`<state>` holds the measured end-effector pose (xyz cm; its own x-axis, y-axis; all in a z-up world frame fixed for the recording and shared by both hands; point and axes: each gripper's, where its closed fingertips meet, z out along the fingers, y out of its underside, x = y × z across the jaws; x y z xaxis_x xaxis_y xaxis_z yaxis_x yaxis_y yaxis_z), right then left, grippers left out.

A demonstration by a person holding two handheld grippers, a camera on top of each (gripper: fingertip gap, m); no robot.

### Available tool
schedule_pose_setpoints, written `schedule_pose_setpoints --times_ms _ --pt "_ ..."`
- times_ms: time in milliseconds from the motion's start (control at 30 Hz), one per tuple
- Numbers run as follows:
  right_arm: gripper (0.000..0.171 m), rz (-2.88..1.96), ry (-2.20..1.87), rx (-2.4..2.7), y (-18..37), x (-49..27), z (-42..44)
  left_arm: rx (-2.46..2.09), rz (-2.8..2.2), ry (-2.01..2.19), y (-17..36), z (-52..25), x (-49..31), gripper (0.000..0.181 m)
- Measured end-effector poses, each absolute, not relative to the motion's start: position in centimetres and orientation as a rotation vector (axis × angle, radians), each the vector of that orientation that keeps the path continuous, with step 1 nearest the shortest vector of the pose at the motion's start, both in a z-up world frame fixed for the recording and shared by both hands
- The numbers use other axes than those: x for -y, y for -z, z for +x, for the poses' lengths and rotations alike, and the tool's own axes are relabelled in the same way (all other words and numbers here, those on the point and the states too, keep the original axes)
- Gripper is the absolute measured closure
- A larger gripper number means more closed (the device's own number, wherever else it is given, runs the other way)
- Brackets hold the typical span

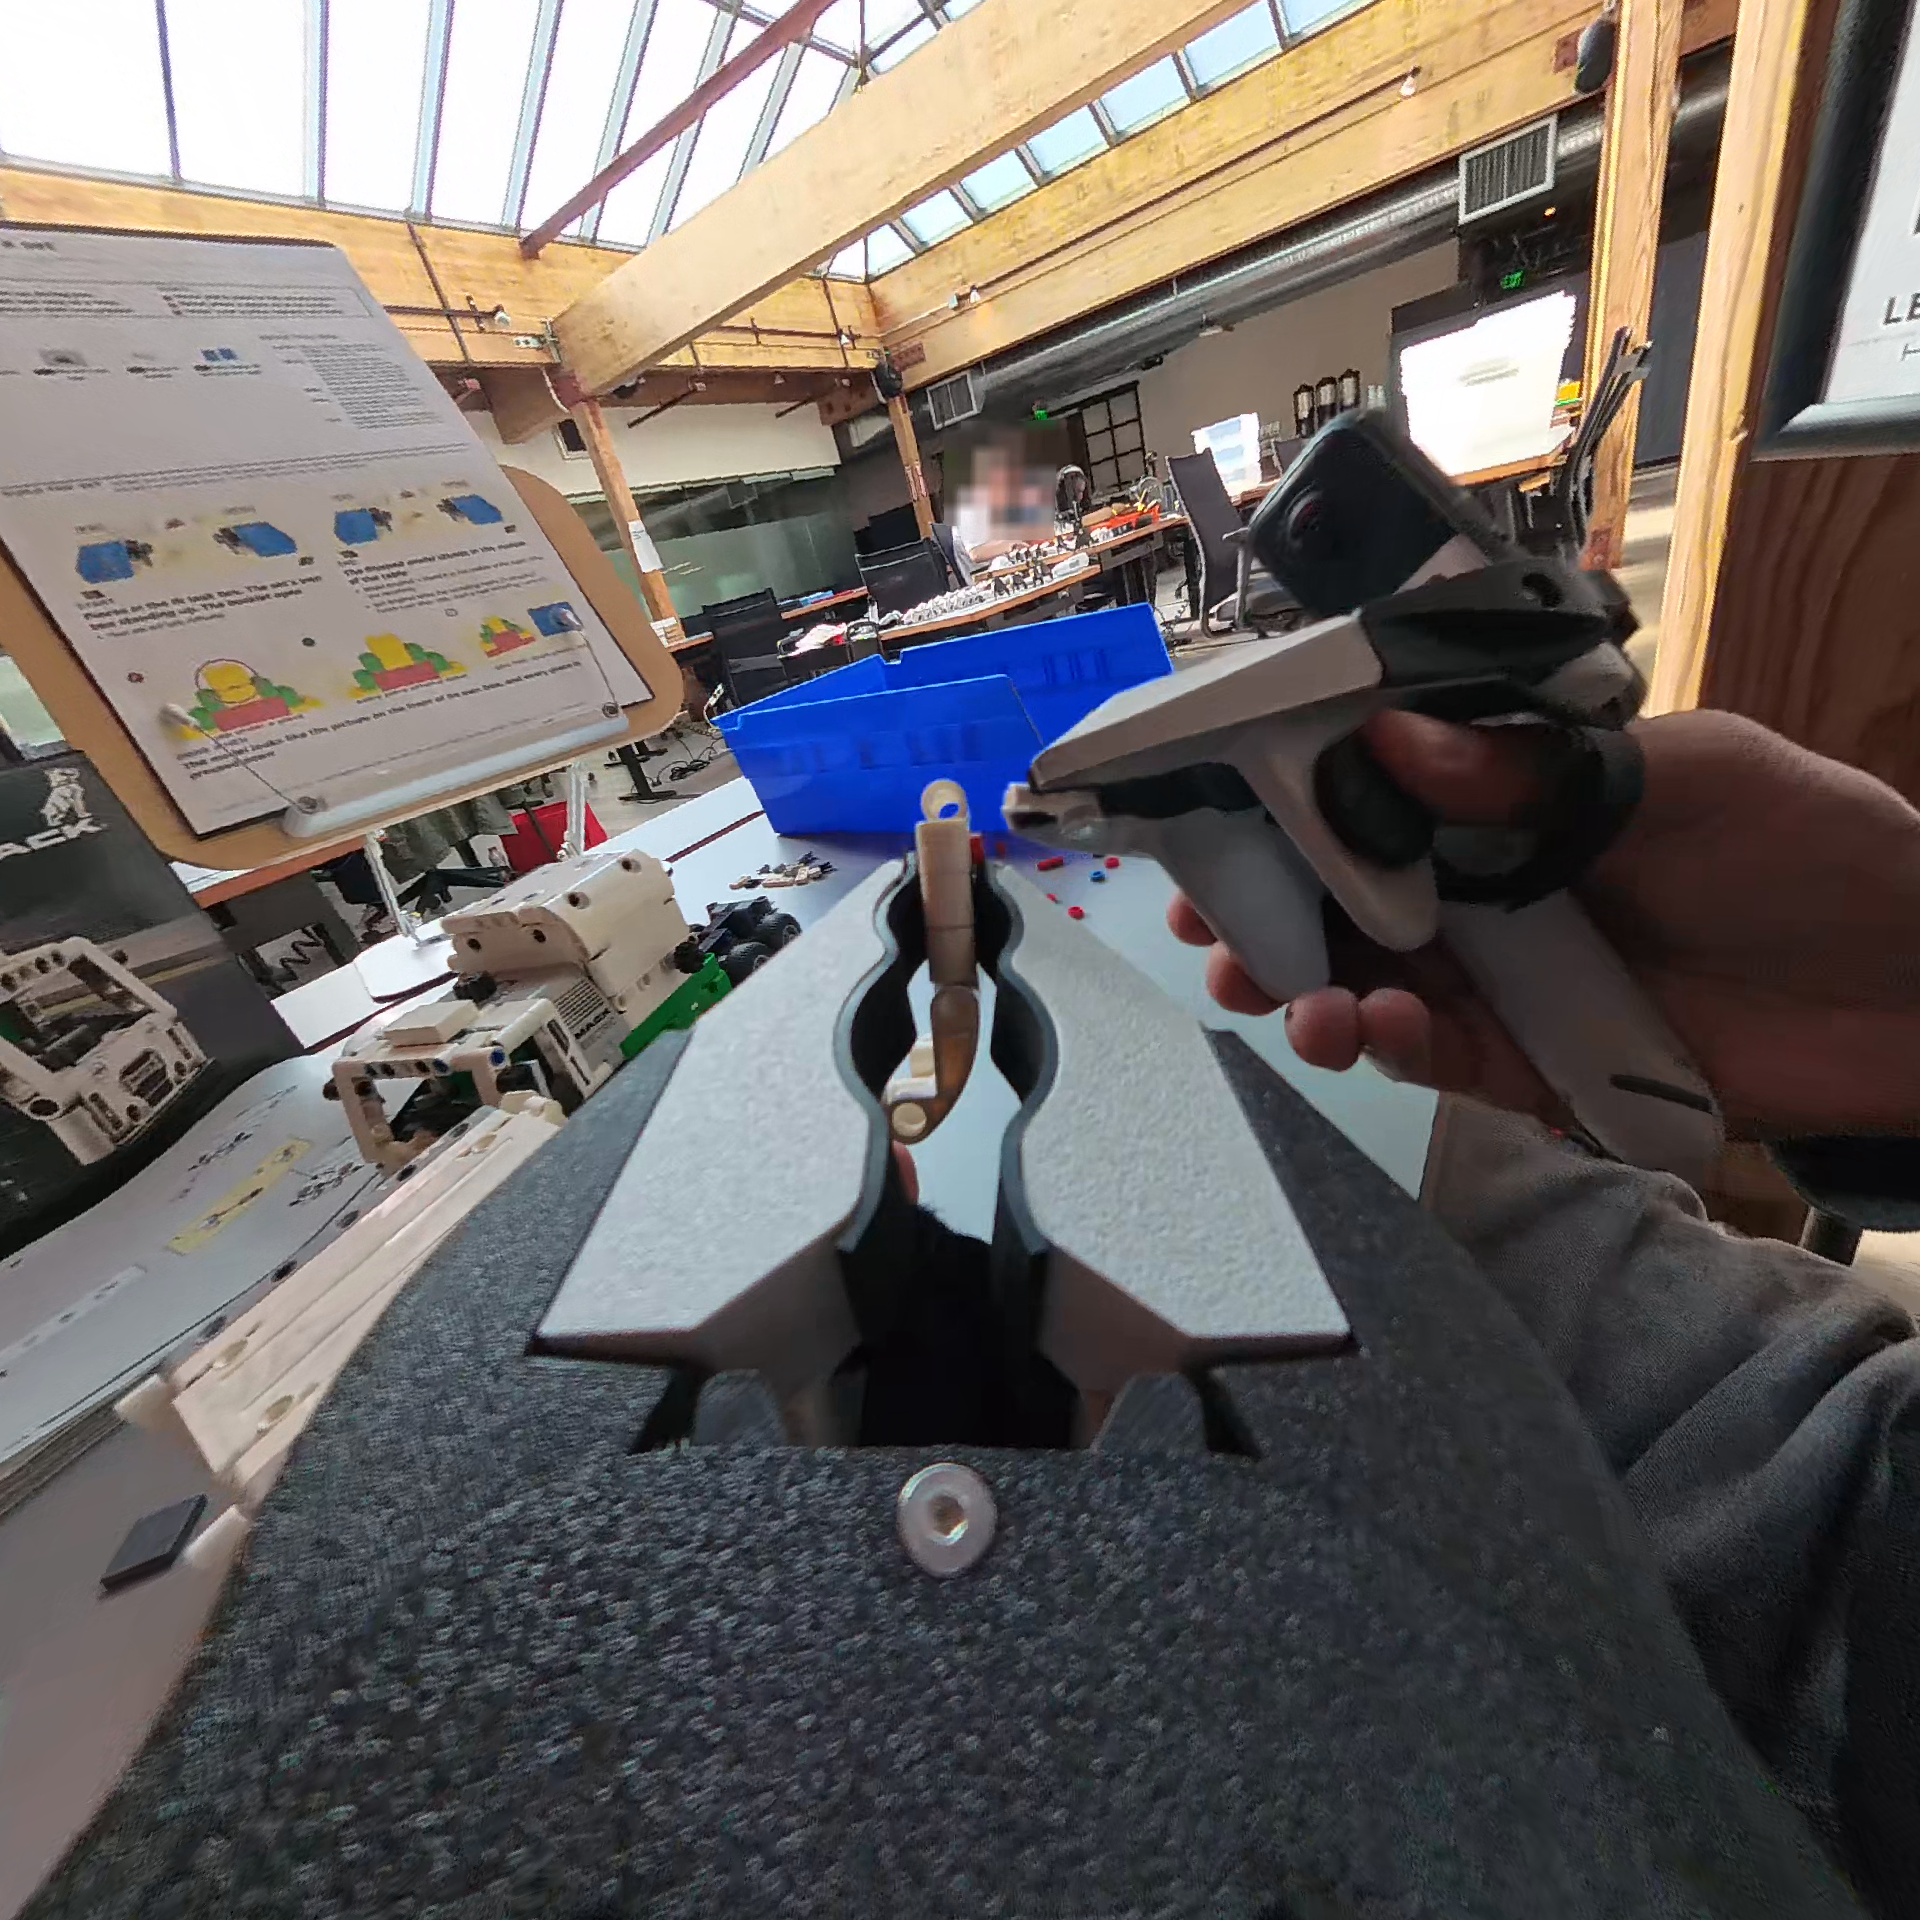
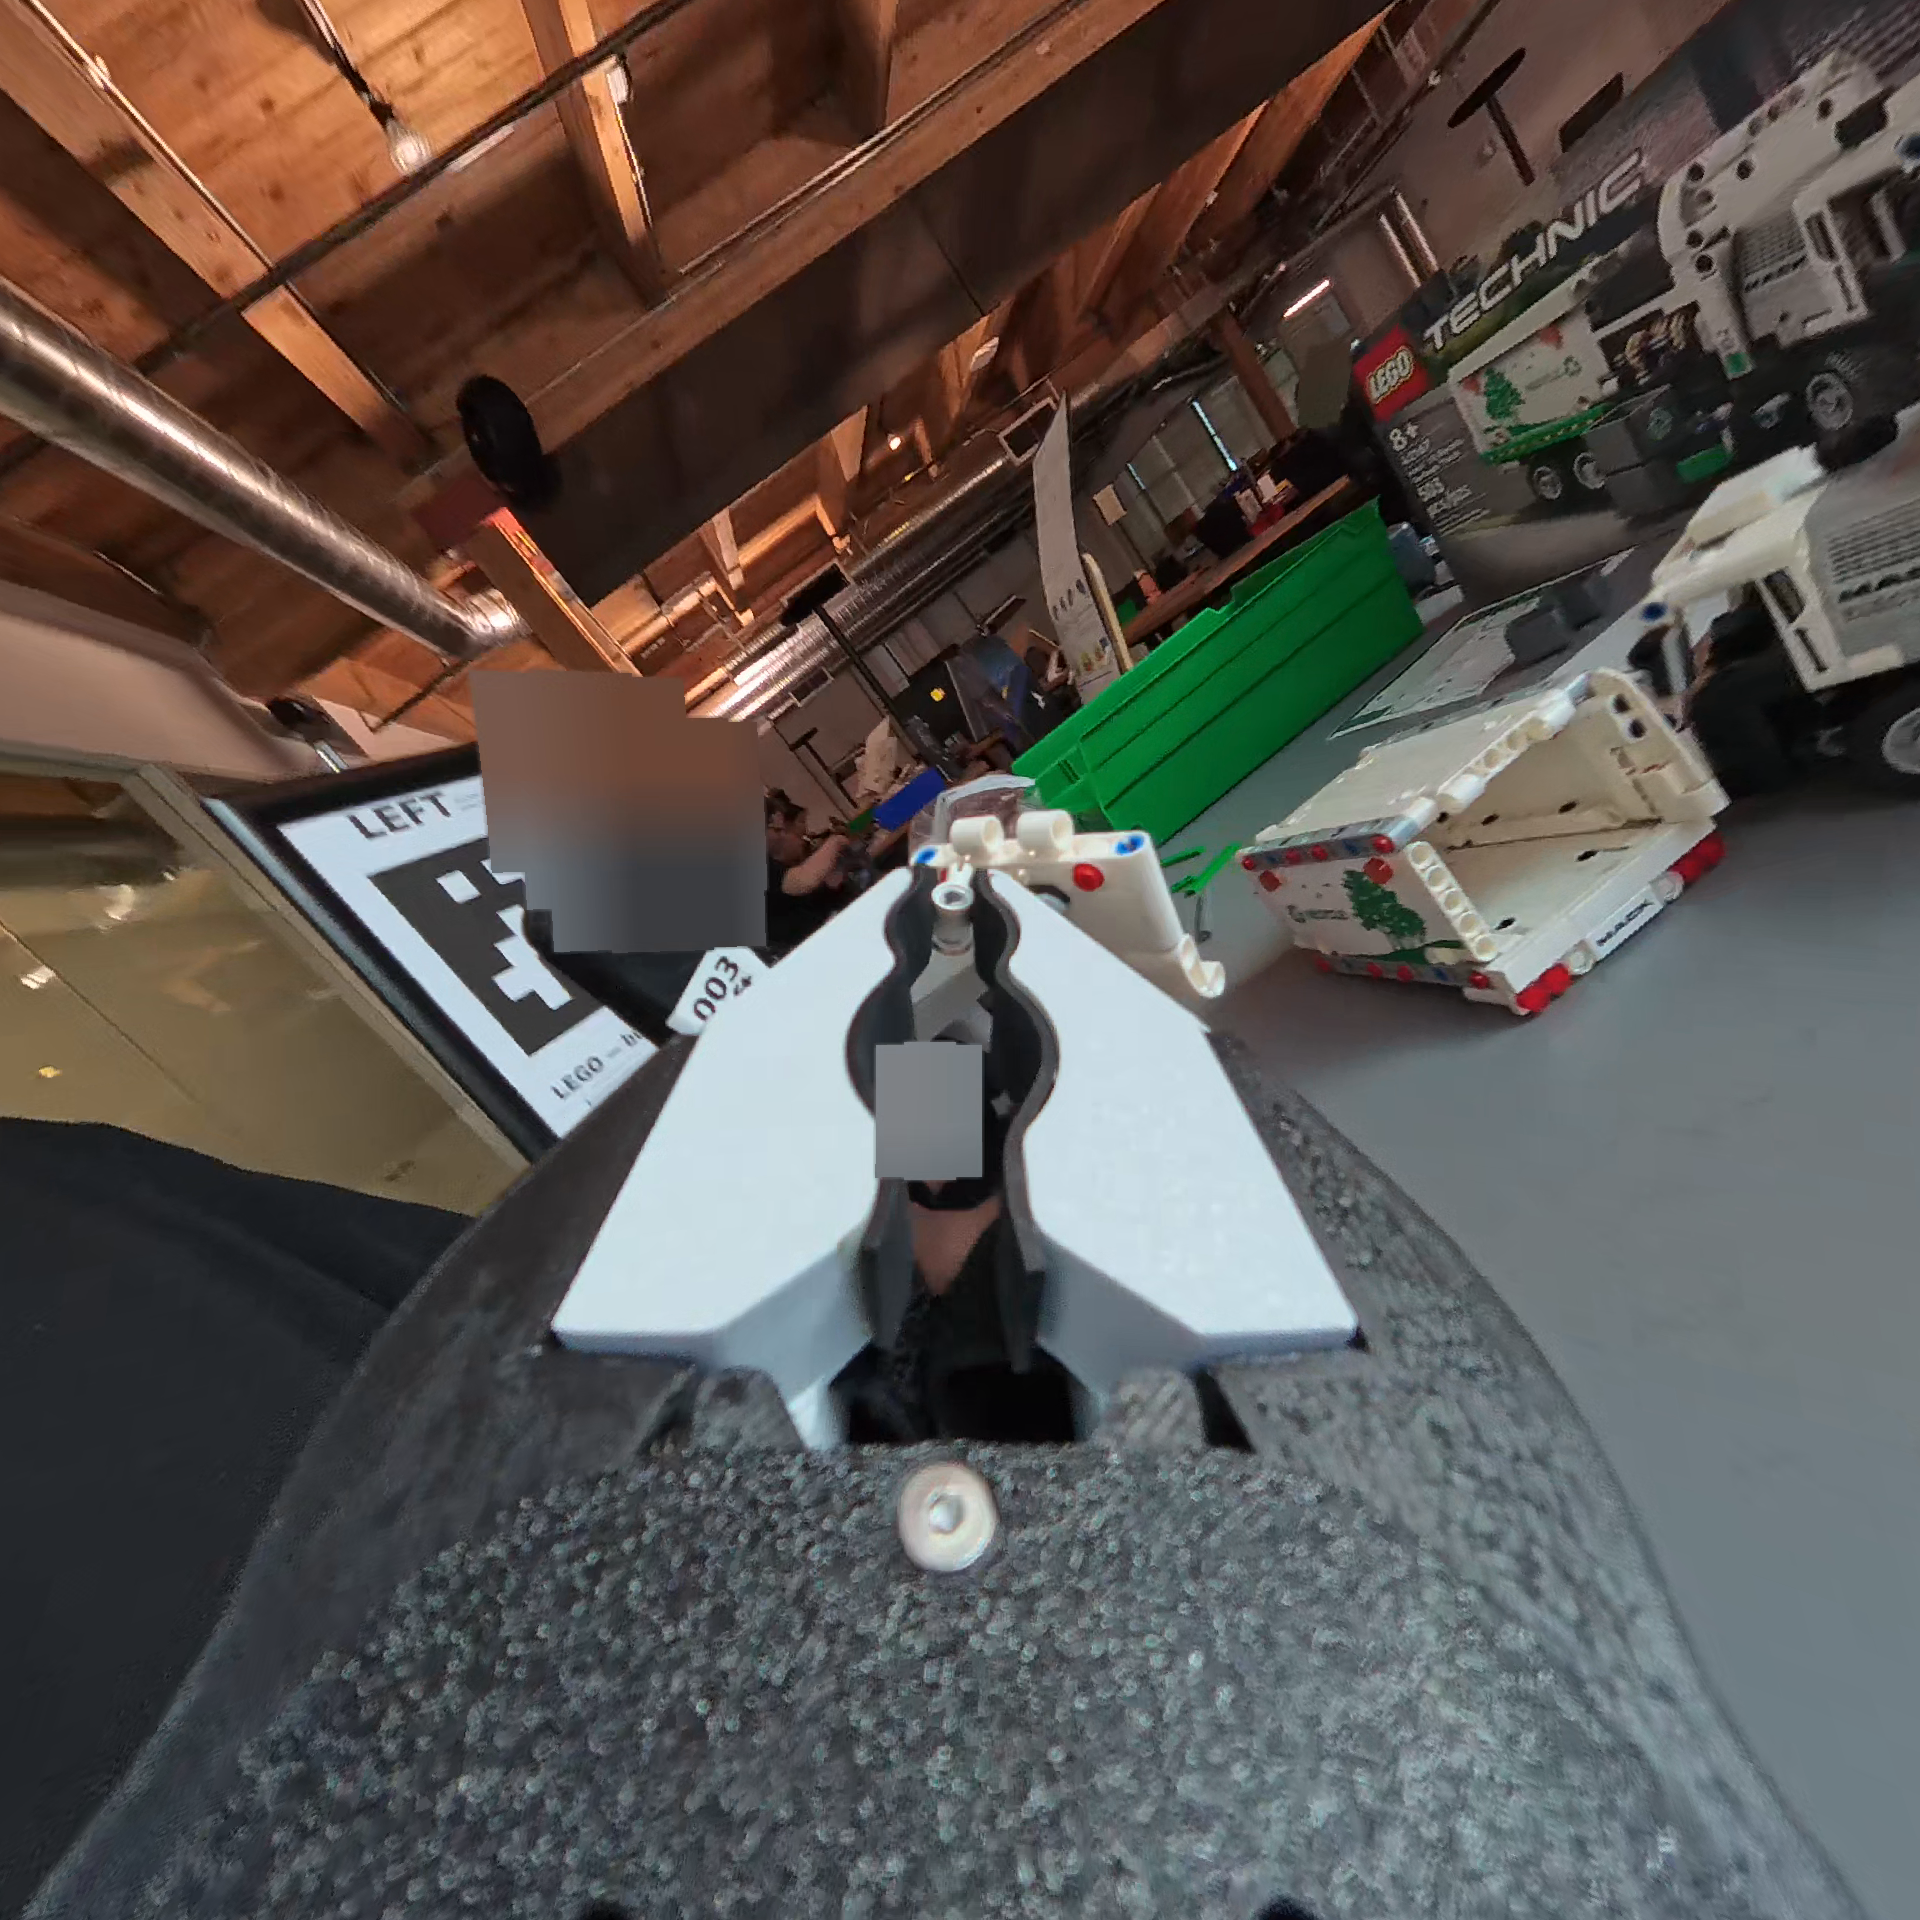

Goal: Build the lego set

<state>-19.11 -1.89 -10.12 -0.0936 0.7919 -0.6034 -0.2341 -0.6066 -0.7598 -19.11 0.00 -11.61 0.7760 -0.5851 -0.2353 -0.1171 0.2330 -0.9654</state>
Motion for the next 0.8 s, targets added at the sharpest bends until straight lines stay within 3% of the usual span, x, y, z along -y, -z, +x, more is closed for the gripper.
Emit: schedule_pose_setpoints --times_ms 67,233,300,500,567,800 --pt "0.167 -1.485 -1.576 0.746 11.1 0.8 -18.5 -0.622 -1.350 0.361 11.7 -19.5 -0.5 0.176" --pt "0.165 -1.610 -0.586 1.500 20.8 -1.3 -15.4 -0.597 -1.461 0.518 12.5 -20.4 -1.3 0.175" --pt "0.165 -1.623 -0.403 1.607 22.9 -1.8 -14.6 -0.616 -1.479 0.627 12.6 -20.1 -1.1 0.175" --pt "0.165 -1.666 -0.443 1.573 23.4 -2.3 -14.8 -0.633 -1.411 0.851 11.6 -19.8 0.4 0.176" --pt "0.158 -1.668 -0.481 1.535 22.8 -2.4 -15.0 -0.635 -1.395 0.926 11.4 -19.5 0.8 0.176" --pt "0.137 -1.465 -1.368 1.226 13.1 2.9 -17.8 -0.578 -1.308 1.217 10.1 -18.5 2.2 0.176"
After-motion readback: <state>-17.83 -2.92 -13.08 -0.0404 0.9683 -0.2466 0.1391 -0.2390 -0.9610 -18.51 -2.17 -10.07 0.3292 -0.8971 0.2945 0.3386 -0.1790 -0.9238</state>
